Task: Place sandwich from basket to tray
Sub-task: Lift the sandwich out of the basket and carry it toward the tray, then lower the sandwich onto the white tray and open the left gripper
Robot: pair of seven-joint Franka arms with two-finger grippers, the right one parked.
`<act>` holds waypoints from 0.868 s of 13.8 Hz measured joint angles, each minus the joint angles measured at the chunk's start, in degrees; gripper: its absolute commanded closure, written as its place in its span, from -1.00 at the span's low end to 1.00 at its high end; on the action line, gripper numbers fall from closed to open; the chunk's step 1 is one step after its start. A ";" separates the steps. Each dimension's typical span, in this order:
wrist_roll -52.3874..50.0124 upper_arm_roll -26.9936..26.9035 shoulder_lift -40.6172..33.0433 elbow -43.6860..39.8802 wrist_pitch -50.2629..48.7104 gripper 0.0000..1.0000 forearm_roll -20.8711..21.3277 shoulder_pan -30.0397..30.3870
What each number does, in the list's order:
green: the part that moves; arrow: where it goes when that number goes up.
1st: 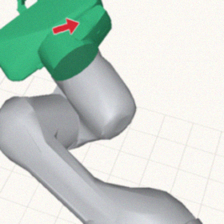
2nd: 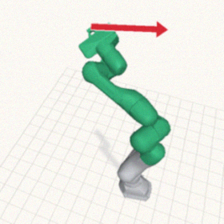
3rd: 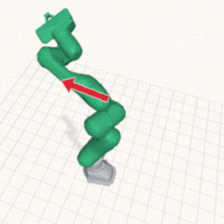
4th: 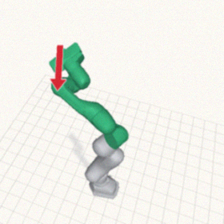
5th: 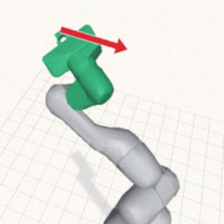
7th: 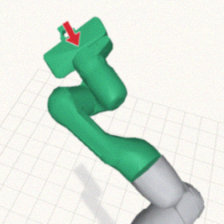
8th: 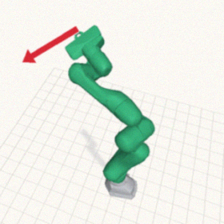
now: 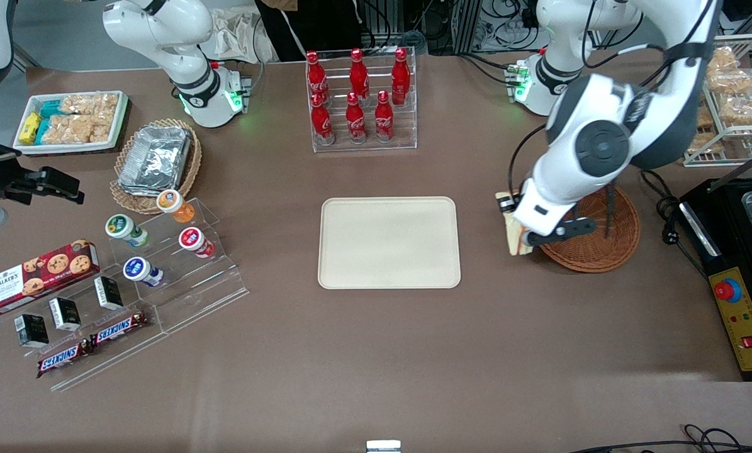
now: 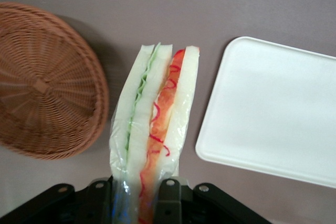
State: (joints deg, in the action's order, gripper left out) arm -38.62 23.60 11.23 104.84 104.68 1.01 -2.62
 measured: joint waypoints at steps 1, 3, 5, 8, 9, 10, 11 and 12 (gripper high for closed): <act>-1.59 0.09 1.55 -0.05 1.72 0.50 0.83 -1.42; -3.94 0.22 4.62 -0.15 5.25 0.50 2.52 -4.04; -6.23 0.27 7.48 -0.22 8.25 0.50 3.47 -6.29; -9.39 0.30 11.38 -0.29 11.45 0.50 6.35 -9.01; -10.10 0.31 12.50 -0.31 12.70 0.50 6.86 -9.70; -10.39 0.31 13.59 -0.33 13.75 0.50 7.18 -10.27; -10.53 0.31 14.72 -0.34 14.54 0.50 7.97 -10.85; -10.92 0.30 15.80 -0.36 15.00 0.50 9.25 -11.34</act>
State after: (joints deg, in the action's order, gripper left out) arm -49.54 23.90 27.03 104.48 119.69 10.26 -13.96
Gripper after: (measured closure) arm 0.749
